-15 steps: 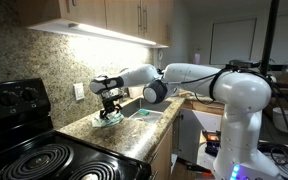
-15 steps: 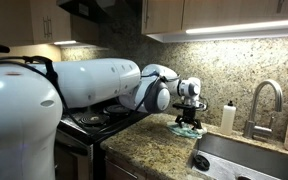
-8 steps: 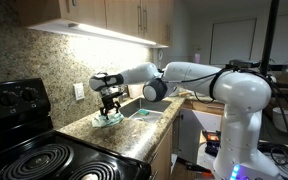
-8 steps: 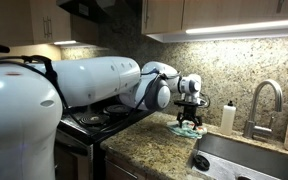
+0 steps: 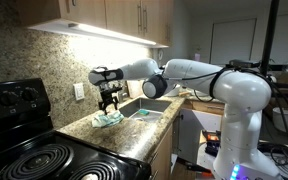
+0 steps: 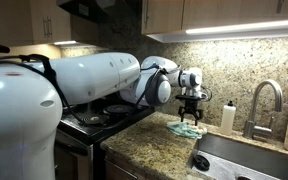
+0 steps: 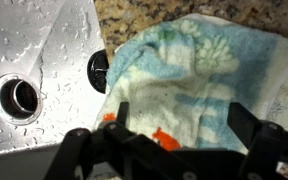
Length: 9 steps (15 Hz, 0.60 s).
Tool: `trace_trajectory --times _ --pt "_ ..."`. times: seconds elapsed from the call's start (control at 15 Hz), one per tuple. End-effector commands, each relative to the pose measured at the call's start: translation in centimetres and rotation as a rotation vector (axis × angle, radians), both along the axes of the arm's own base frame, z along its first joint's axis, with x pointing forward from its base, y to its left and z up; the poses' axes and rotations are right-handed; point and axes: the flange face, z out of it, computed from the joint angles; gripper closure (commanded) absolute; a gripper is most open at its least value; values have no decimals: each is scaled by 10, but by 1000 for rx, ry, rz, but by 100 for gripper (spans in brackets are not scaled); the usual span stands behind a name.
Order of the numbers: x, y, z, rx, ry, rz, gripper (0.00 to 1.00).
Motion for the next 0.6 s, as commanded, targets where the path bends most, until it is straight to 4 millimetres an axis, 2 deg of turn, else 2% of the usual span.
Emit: trace_trajectory --times 0.0,0.13,0.2,0.53 --pt "0 -2 20 -10 -6 36 0" --pt "0 -3 24 -10 -8 31 0" --pt "2 -1 14 -3 -16 2 0" --pt "2 -1 12 -2 -15 2 0"
